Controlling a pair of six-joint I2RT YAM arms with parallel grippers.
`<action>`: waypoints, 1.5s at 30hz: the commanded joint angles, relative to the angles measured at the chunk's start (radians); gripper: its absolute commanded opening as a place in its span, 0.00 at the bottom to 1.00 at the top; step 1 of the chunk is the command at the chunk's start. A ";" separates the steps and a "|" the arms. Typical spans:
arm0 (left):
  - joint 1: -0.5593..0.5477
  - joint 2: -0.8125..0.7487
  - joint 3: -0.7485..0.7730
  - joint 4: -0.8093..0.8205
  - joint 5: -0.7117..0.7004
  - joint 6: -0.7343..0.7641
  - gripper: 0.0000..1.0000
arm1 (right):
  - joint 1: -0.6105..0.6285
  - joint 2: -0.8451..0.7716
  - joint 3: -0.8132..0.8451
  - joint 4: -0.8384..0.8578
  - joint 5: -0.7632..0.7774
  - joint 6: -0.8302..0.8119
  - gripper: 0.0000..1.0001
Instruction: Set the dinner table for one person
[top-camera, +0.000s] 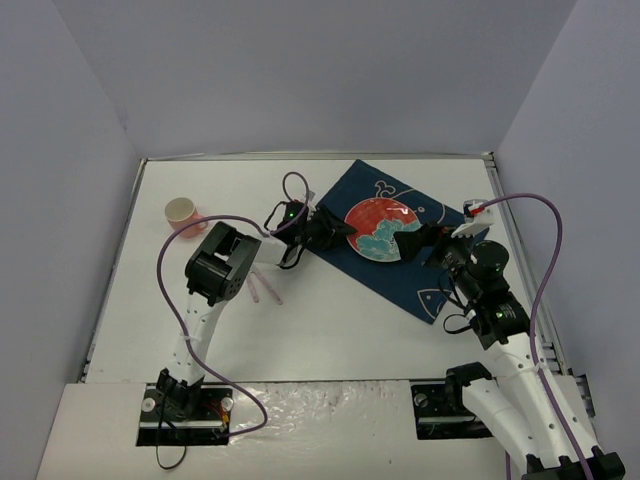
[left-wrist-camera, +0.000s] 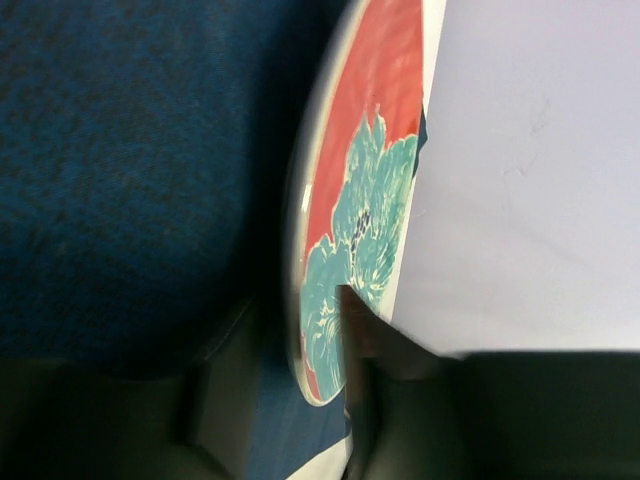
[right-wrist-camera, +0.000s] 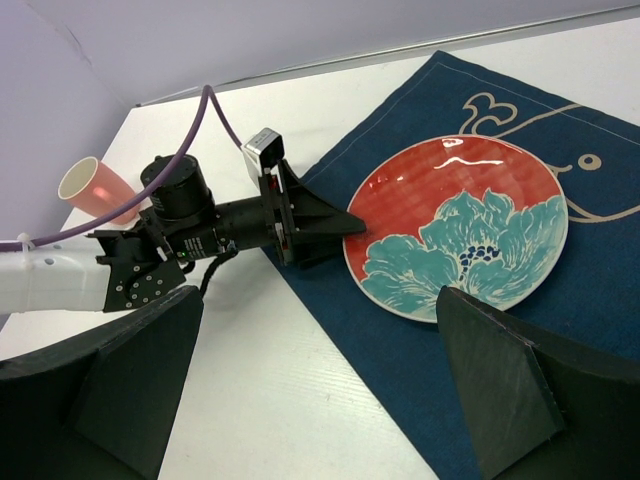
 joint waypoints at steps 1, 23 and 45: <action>0.008 -0.105 0.017 0.138 0.018 0.015 0.42 | 0.002 -0.012 0.007 0.068 0.003 -0.013 1.00; 0.022 -0.382 0.040 -0.542 -0.254 0.472 0.97 | 0.002 -0.028 0.014 0.053 0.030 -0.037 1.00; 0.682 -0.741 0.064 -1.211 -0.524 0.856 0.90 | 0.005 0.211 0.100 0.034 -0.077 -0.082 1.00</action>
